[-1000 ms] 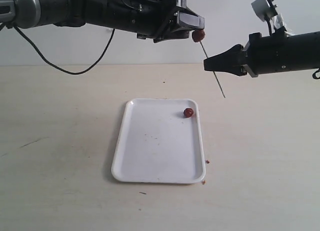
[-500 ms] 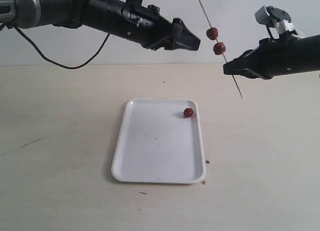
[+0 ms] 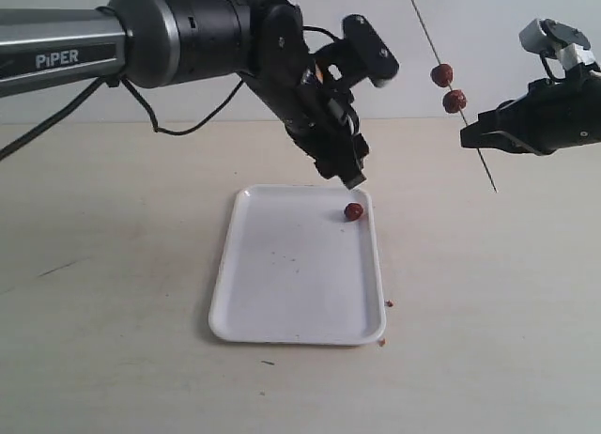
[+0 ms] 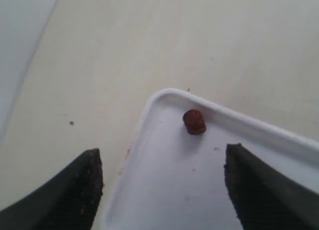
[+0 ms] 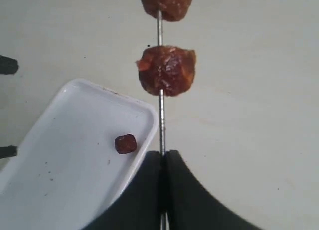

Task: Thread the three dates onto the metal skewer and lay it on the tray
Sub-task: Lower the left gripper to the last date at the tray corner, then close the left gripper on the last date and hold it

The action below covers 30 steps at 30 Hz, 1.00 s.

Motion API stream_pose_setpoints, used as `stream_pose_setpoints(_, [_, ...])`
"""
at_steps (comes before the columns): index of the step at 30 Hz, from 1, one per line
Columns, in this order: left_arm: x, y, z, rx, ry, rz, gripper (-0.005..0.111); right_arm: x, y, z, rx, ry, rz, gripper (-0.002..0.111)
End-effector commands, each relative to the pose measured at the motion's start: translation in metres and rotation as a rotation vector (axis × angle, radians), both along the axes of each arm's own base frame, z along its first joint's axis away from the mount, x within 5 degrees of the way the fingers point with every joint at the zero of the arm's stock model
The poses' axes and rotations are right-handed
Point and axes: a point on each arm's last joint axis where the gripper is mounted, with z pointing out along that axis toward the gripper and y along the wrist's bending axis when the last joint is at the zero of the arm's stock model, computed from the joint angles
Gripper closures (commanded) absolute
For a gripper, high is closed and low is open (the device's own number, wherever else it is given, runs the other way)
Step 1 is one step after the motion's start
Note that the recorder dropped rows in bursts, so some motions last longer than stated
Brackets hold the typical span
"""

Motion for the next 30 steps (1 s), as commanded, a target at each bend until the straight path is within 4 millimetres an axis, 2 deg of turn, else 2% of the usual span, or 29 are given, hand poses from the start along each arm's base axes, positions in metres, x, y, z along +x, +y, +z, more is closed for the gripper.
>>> stream_pose_setpoints(1, [-0.003,-0.012,-0.012,0.283,-0.23,-0.352,0.039,-0.002,0.002,0.003,0.019,0.0,0.038,0.108])
stream_pose_setpoints(6, [-0.002,-0.021,-0.049,0.477,-0.314,-0.649,0.039,-0.004,0.0,0.0,-0.013,0.014,0.049,0.108])
stream_pose_setpoints(10, [0.007,-0.028,-0.085,0.555,-0.407,-0.75,0.039,-0.006,-0.009,0.001,-0.005,0.019,0.027,0.108])
stream_pose_setpoints(14, [0.012,-0.032,-0.104,0.576,-0.467,-0.794,0.042,-0.006,-0.013,0.001,-0.004,0.019,0.017,0.108])
stream_pose_setpoints(25, [0.015,-0.035,-0.129,0.604,-0.51,-0.845,0.045,-0.006,-0.013,0.001,-0.003,0.02,0.016,0.108])
stream_pose_setpoints(28, [0.014,-0.035,-0.13,0.601,-0.503,-0.84,0.058,-0.006,-0.013,0.001,-0.003,0.02,0.016,0.108])
stream_pose_setpoints(30, [0.014,-0.035,-0.13,0.602,-0.502,-0.841,0.06,-0.006,-0.013,0.001,-0.002,0.019,0.014,0.108])
